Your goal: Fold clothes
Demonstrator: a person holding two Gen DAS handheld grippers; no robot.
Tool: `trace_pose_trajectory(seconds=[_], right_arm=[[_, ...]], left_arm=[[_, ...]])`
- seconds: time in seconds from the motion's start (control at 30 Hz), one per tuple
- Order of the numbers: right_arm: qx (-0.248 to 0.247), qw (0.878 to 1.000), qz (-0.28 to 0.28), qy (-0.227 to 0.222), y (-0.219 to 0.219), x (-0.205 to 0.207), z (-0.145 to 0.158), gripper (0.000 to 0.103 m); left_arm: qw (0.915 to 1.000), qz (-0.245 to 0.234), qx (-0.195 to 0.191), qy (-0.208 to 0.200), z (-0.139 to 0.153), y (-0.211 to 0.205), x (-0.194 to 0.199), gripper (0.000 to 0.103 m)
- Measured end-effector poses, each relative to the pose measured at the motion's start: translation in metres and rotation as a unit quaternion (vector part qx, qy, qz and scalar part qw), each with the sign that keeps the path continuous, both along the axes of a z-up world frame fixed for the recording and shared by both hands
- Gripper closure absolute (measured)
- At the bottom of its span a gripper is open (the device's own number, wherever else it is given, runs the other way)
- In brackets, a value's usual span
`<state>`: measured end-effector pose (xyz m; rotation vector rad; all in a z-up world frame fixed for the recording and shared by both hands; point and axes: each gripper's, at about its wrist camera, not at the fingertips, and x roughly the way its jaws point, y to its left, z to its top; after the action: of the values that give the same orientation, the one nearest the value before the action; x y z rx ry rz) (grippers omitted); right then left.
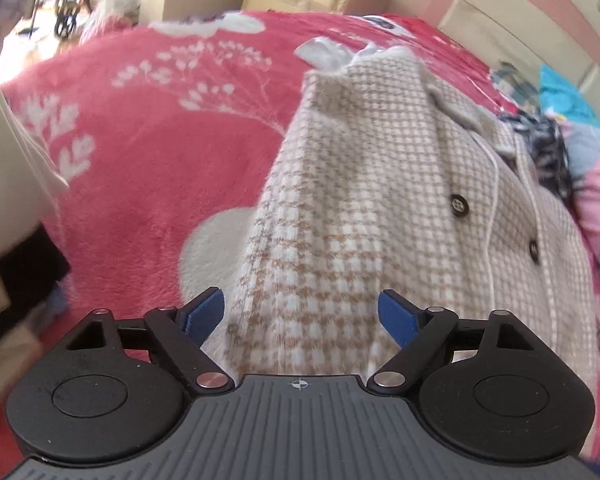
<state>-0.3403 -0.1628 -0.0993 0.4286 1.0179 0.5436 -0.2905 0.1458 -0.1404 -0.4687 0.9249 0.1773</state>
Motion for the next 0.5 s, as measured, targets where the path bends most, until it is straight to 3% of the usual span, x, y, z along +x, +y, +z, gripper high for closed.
trace_pose_trajectory(seconds=[0.13, 0.3, 0.5], right_arm=[[0.045, 0.999, -0.021, 0.019, -0.015, 0.004, -0.006, 0.027], [0.078, 0.996, -0.034, 0.019, -0.021, 0.005, -0.007, 0.027], [0.109, 0.992, -0.065, 0.020, -0.032, 0.005, -0.007, 0.027]], left_arm=[[0.9988, 0.020, -0.038, 0.023, -0.010, 0.007, 0.000, 0.019], [0.9947, 0.003, -0.064, 0.080, -0.004, -0.003, -0.016, 0.026], [0.9729, 0.096, -0.197, 0.074, -0.010, 0.016, -0.046, 0.048]])
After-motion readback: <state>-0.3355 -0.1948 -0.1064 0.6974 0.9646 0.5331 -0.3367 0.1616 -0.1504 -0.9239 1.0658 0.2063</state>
